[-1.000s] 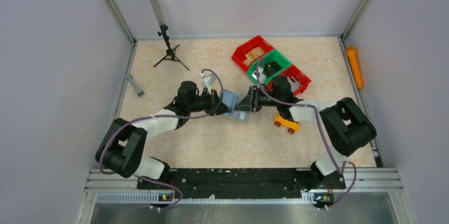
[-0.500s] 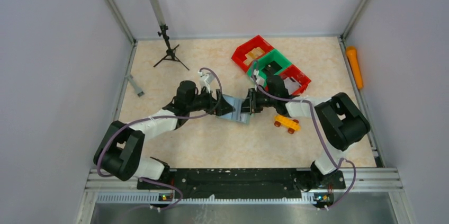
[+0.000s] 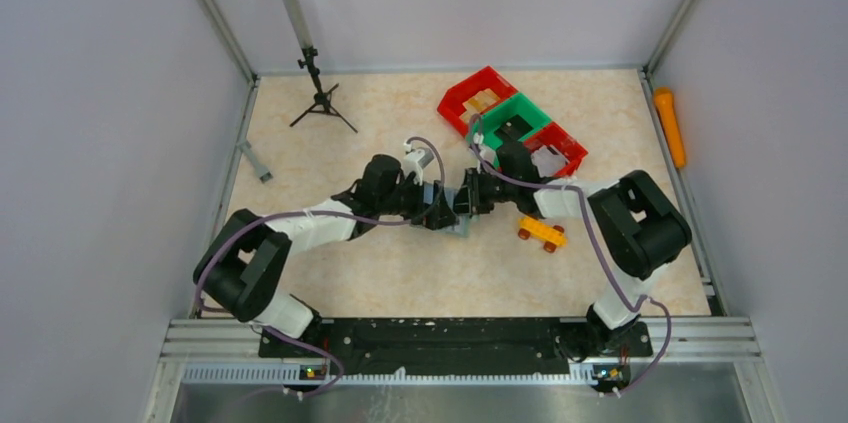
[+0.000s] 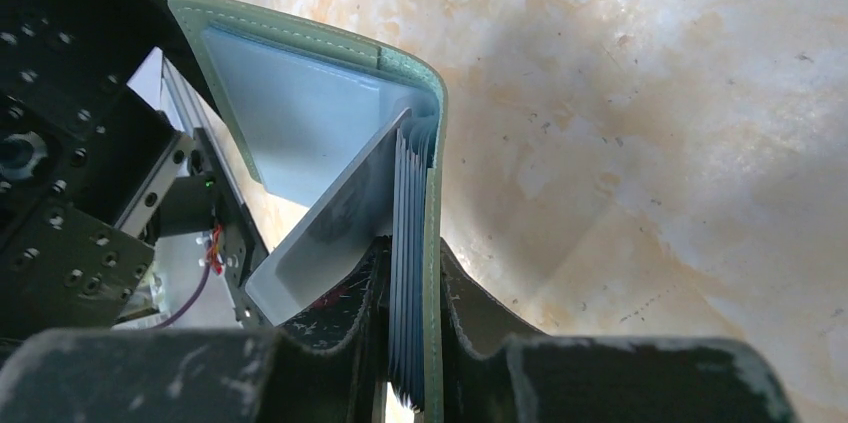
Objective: Take the credit cards out of the card holder
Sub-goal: Open the card holder at the center of the board.
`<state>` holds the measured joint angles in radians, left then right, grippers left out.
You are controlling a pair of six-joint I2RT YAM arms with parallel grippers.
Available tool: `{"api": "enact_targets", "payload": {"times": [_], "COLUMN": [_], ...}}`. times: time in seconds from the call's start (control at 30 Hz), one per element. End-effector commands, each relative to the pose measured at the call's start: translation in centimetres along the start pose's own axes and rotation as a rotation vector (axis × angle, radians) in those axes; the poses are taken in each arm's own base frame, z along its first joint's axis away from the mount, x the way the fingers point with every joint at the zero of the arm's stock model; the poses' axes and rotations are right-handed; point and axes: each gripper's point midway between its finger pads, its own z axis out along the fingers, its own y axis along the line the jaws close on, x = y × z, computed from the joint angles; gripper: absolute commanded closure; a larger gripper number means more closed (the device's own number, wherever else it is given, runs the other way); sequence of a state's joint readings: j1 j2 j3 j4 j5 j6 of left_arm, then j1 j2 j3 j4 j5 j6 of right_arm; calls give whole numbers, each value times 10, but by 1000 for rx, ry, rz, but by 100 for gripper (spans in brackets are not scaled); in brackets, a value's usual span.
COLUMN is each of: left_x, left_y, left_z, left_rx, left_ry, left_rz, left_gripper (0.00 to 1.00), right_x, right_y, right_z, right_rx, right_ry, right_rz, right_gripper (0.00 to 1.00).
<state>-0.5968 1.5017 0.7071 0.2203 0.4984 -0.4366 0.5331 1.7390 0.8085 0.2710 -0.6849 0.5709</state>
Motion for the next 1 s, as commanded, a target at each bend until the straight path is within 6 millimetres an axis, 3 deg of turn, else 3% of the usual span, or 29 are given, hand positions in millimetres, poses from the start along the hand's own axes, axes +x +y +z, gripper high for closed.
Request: {"api": "enact_targets", "payload": {"times": [0.0, 0.2, 0.37, 0.5, 0.9, 0.97], "left_x": [-14, -12, -21, -24, -31, -30], "left_y": [-5, 12, 28, 43, 39, 38], "left_z": [8, 9, -5, -13, -22, -21], "left_rx": [-23, -156, -272, -304, -29, 3], "left_ry": [-21, -3, -56, -67, -88, -80], "left_rz": [62, 83, 66, 9, -177, -196], "left_gripper": [1, 11, 18, 31, 64, 64], "right_x": [-16, -17, -17, -17, -17, -18], "right_y": [16, 13, 3, 1, 1, 3], "right_z": [7, 7, 6, 6, 5, 4], "right_rx": [-23, 3, 59, 71, 61, 51], "right_ry": [-23, -25, -18, -19, -15, -17], "right_rz": [-69, -72, -71, -68, -70, -74], "right_gripper": [92, 92, 93, 93, 94, 94]}}
